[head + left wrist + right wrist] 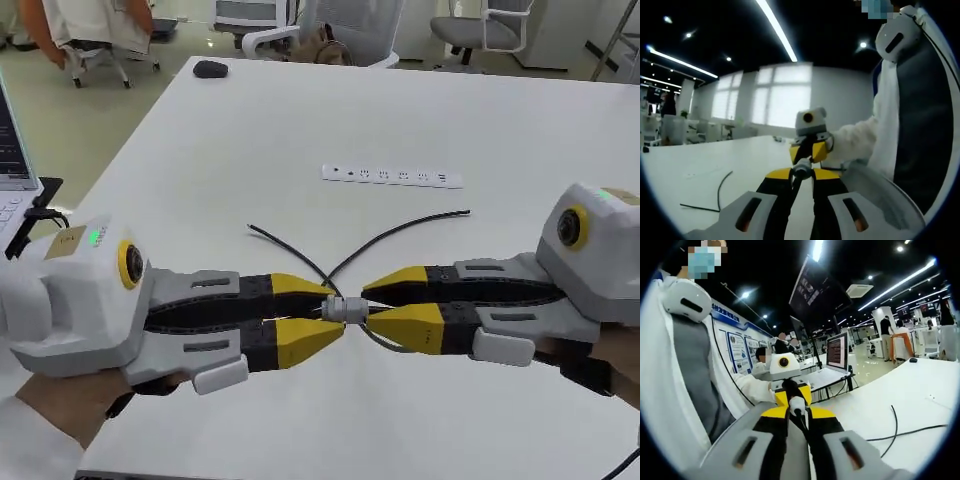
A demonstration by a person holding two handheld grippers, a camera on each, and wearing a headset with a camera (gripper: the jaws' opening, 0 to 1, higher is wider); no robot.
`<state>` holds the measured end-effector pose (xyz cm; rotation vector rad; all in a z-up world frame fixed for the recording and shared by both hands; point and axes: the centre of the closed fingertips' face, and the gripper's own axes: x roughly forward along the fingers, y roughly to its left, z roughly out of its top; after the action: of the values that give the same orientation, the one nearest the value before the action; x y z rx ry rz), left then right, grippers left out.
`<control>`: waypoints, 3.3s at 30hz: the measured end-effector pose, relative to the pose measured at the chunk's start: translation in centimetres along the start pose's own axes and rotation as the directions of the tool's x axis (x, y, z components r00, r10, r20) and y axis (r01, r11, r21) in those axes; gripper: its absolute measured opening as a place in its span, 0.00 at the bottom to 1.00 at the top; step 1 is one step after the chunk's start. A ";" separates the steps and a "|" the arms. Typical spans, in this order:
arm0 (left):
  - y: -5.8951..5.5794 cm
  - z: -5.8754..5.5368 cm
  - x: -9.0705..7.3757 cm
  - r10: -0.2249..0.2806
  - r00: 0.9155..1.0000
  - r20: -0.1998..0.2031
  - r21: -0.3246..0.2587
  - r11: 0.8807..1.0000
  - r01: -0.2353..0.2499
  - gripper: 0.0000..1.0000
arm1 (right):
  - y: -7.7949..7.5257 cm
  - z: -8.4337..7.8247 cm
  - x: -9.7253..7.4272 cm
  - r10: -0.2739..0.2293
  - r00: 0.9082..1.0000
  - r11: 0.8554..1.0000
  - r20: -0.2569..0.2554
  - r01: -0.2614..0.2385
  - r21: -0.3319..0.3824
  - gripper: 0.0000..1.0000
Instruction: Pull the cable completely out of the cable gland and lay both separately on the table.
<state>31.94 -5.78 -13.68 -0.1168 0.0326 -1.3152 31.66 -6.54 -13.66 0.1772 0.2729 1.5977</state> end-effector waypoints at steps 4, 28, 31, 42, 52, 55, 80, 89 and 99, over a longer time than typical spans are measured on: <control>-0.2 0.0 0.0 -0.002 1.000 -0.016 0.030 1.000 0.003 0.16 | 0.2 -0.2 0.1 0.010 1.000 1.000 -0.008 -0.010 0.016 0.13; 0.6 -0.8 0.0 0.008 0.998 -0.067 -0.061 0.998 -0.012 0.16 | -0.2 -1.2 1.0 -0.033 0.998 0.999 -0.046 0.032 -0.016 0.10; 0.5 -1.1 0.0 0.001 0.997 -0.083 -0.079 0.997 -0.007 0.15 | -0.2 -1.4 0.9 -0.031 0.998 0.999 -0.052 0.030 -0.025 0.09; 0.3 -1.2 0.0 -0.053 0.994 -0.092 -0.213 0.977 0.033 0.14 | 0.4 -1.4 0.9 -0.034 0.996 0.976 -0.088 0.014 -0.219 0.09; 0.1 -2.0 0.0 -0.069 0.993 -0.095 -0.304 0.952 0.037 0.15 | 0.5 -2.3 1.5 -0.043 0.988 0.937 -0.149 -0.012 -0.349 0.09; -0.1 -2.3 -0.2 -0.064 0.992 -0.110 -0.284 0.958 0.031 0.15 | 0.5 -2.6 1.6 -0.046 0.987 0.933 -0.152 -0.012 -0.358 0.10; 0.5 -0.9 -0.1 0.027 0.996 -0.088 0.092 0.996 -0.019 0.16 | -0.6 -0.8 0.7 -0.014 0.999 0.972 0.049 0.002 0.236 0.14; 0.7 -1.2 -0.2 0.037 0.994 -0.100 0.131 0.991 -0.024 0.16 | -0.7 -1.3 0.7 -0.015 0.999 0.966 0.037 0.005 0.259 0.12; 0.6 -1.1 -0.1 0.042 0.994 -0.104 0.137 0.990 -0.028 0.16 | -0.6 -1.6 0.8 -0.005 1.000 0.972 -0.001 0.005 0.234 0.11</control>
<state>32.44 -5.63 -14.86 0.0691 0.0358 -1.2833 31.78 -5.80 -15.45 0.3580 0.4620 1.5585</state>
